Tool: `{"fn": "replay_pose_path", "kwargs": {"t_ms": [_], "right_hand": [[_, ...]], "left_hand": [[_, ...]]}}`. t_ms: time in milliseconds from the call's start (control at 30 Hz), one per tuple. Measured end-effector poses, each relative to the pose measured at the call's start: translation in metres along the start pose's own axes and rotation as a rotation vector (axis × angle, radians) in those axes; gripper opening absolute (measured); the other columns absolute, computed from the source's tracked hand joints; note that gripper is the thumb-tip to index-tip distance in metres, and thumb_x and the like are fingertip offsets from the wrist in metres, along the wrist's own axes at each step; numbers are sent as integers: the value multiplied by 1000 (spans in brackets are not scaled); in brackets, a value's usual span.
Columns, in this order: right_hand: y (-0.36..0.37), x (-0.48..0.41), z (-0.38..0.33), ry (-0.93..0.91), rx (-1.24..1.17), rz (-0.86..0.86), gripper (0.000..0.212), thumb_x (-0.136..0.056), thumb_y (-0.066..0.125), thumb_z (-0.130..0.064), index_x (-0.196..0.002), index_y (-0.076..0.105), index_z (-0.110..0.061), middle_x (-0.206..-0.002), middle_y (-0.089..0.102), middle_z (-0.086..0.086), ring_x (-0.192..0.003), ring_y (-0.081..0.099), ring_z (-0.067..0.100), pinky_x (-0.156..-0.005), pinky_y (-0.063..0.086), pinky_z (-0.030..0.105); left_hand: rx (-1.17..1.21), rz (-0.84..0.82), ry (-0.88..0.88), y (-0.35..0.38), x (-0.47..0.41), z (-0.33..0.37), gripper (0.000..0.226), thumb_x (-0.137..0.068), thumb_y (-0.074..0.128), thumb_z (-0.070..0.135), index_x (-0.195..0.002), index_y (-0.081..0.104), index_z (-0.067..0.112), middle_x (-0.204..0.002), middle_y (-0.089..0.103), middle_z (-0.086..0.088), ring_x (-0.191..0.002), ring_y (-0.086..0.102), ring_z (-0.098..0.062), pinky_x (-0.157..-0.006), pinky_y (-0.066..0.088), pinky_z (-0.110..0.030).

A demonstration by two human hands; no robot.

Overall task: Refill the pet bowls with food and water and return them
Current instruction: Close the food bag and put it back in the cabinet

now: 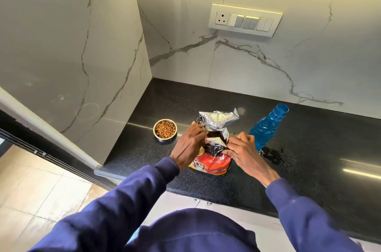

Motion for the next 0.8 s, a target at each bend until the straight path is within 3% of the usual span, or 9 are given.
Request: {"fn": "replay_pose_path", "kwargs": {"t_ms": [67, 133, 200, 267, 367, 433, 567, 700, 800], "right_hand": [[1, 4, 3, 72, 25, -26, 43, -97, 48, -51, -106, 76, -20, -112, 64, -6, -98, 40, 16, -84, 26, 35], [3, 3, 0, 140, 84, -23, 39, -95, 58, -40, -121, 73, -14, -119, 66, 0, -99, 42, 19, -85, 33, 40], [3, 1, -6, 190, 105, 15, 44, -88, 70, -39, -122, 72, -11, -110, 71, 1, -94, 48, 22, -80, 34, 42], [1, -1, -12, 222, 172, 1, 36, -86, 73, -45, -110, 77, -18, -103, 73, 1, -92, 51, 24, -78, 34, 42], [1, 3, -13, 272, 253, -22, 34, -89, 67, -52, -105, 76, -24, -96, 71, -1, -93, 50, 23, -78, 35, 42], [0, 6, -12, 303, 240, -16, 32, -90, 66, -51, -105, 75, -24, -100, 69, -1, -94, 49, 22, -80, 36, 42], [-1, 11, -10, 363, 85, -24, 26, -86, 66, -38, -101, 78, -21, -98, 68, -3, -98, 42, 18, -86, 36, 46], [-11, 16, -2, 375, -404, 84, 22, -89, 74, -19, -110, 69, -19, -108, 65, -2, -96, 49, 8, -90, 51, 44], [-23, 13, -6, 297, -409, 243, 45, -87, 78, -22, -124, 55, -17, -119, 55, -2, -102, 56, 2, -90, 56, 28]], "left_hand": [[139, 6, -11, -7, 1, -2, 25, -103, 51, 14, -116, 71, 4, -130, 69, -11, -135, 54, -20, -128, 26, -36], [244, 0, -21, -13, 4, -4, 25, -104, 52, 12, -114, 71, 1, -127, 71, -14, -128, 59, -18, -122, 32, -21], [302, -27, -44, -18, 6, -3, 29, -105, 51, 20, -103, 70, -1, -109, 74, -14, -108, 68, -18, -102, 53, -28], [276, -81, -29, -21, 7, -3, 30, -107, 50, 23, -92, 64, 1, -93, 69, -11, -86, 66, -24, -80, 55, -43], [40, -182, 47, -25, 2, -10, 38, -109, 38, 35, -106, 63, 7, -99, 72, -13, -94, 66, -30, -92, 49, -41], [-80, -245, 57, -26, -2, -13, 42, -109, 25, 41, -114, 55, 12, -90, 72, -10, -87, 64, -28, -99, 46, -40], [-97, -166, 31, -18, -4, -10, 11, -108, 38, 24, -117, 43, 20, -69, 55, 5, -62, 50, -19, -94, 47, -37], [17, -84, -55, -22, -1, -12, 23, -108, 42, 42, -105, 55, 23, -94, 60, 10, -77, 59, -12, -88, 47, -33], [46, -50, -73, -22, 15, -9, 37, -105, 41, 56, -112, 55, 23, -105, 65, 6, -89, 63, -12, -97, 42, -29]]}}
Point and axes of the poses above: each hand's wrist, its own x-axis away from the middle knuckle, its own y-axis out of the palm, z = x × y, the point moved 3 cm from there along -x, towards the middle knuckle
